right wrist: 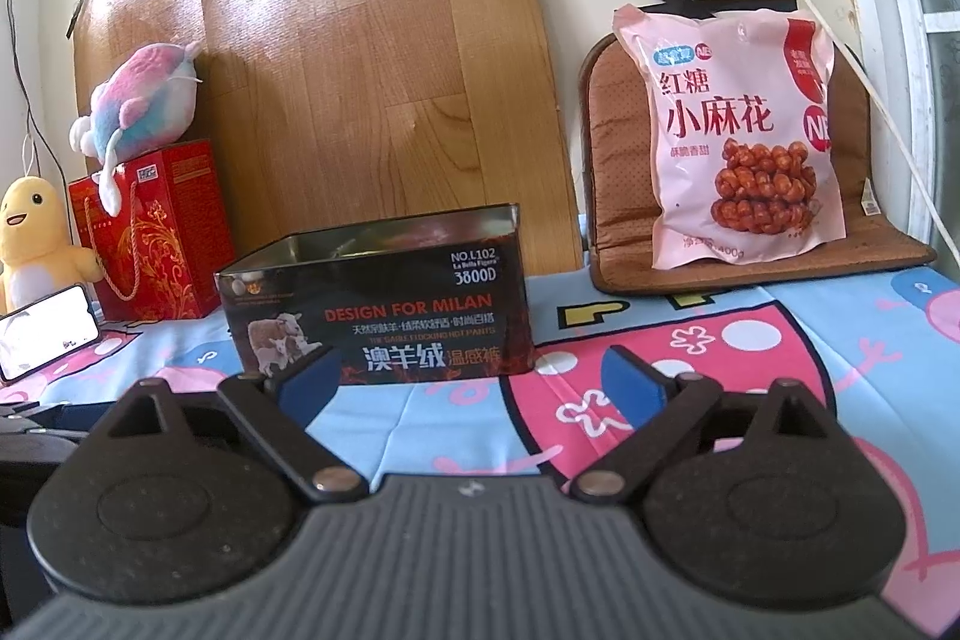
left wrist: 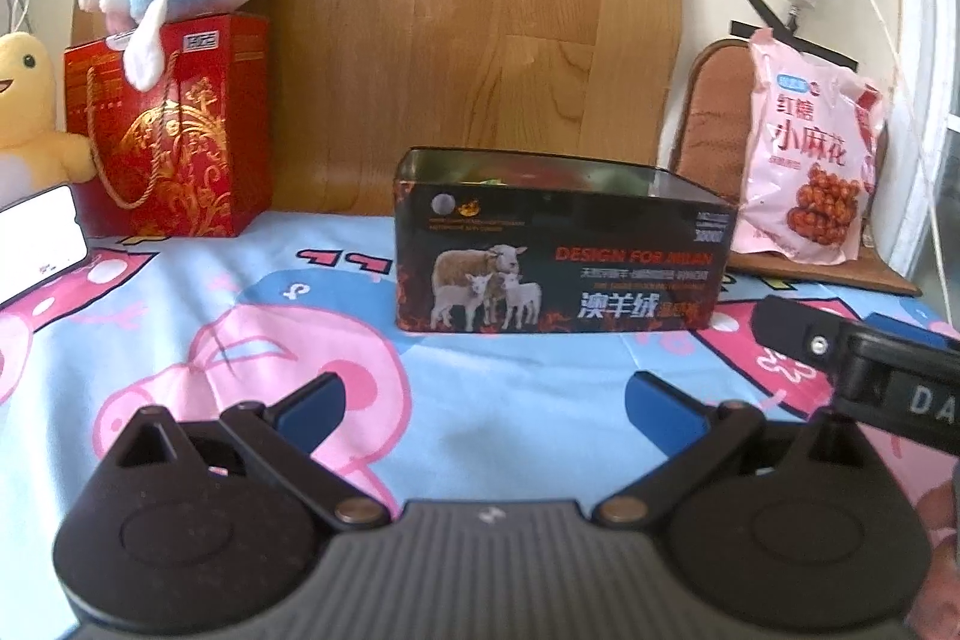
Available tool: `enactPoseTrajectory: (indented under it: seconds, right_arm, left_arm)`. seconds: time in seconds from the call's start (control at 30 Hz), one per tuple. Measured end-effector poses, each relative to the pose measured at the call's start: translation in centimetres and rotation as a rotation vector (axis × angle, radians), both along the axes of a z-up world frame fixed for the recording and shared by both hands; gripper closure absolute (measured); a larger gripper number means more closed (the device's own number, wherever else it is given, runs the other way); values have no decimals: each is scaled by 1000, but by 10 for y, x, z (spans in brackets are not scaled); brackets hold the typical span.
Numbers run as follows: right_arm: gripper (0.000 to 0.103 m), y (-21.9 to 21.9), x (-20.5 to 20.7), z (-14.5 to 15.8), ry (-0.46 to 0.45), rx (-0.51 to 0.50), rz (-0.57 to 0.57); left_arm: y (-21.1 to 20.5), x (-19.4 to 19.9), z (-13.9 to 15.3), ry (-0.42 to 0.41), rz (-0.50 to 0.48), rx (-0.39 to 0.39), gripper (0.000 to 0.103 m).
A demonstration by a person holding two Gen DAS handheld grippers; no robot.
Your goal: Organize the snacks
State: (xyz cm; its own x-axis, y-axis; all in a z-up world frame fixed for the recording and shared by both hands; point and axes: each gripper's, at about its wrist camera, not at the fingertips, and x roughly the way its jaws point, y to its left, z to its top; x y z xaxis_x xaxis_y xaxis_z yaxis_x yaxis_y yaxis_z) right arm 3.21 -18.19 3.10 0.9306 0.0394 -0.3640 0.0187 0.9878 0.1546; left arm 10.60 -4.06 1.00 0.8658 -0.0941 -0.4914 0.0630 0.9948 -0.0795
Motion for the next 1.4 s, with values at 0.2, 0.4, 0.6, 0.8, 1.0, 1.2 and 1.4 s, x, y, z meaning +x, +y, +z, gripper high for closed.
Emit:
enactPoseTrajectory:
  seconds: [0.2, 0.4, 0.6, 0.8, 1.0, 1.2, 1.4]
  right_arm:
    - [7, -2, 0, 0, 2, 14, -5]
    - [7, -3, 0, 0, 5, 17, -4]
    - [7, -3, 1, 0, 6, 18, -3]
    - [7, -3, 1, 0, 5, 18, -2]
    - [7, -3, 0, 0, 5, 18, -2]
    - [7, -3, 1, 0, 2, 15, 7]
    - [7, -3, 1, 1, 5, 15, 10]
  left_arm:
    - [3, 0, 0, -6, 22, -6, 0]
    - [1, -1, 2, -16, 28, 21, 0]
    - [4, 0, 3, -17, 49, 25, 0]
    - [8, 3, 1, 15, 70, 24, 0]
    - [11, 6, 0, 42, 75, 12, 0]
    - [12, 9, -1, 62, 70, 7, 0]
    - [13, 11, -2, 76, 65, 1, 0]
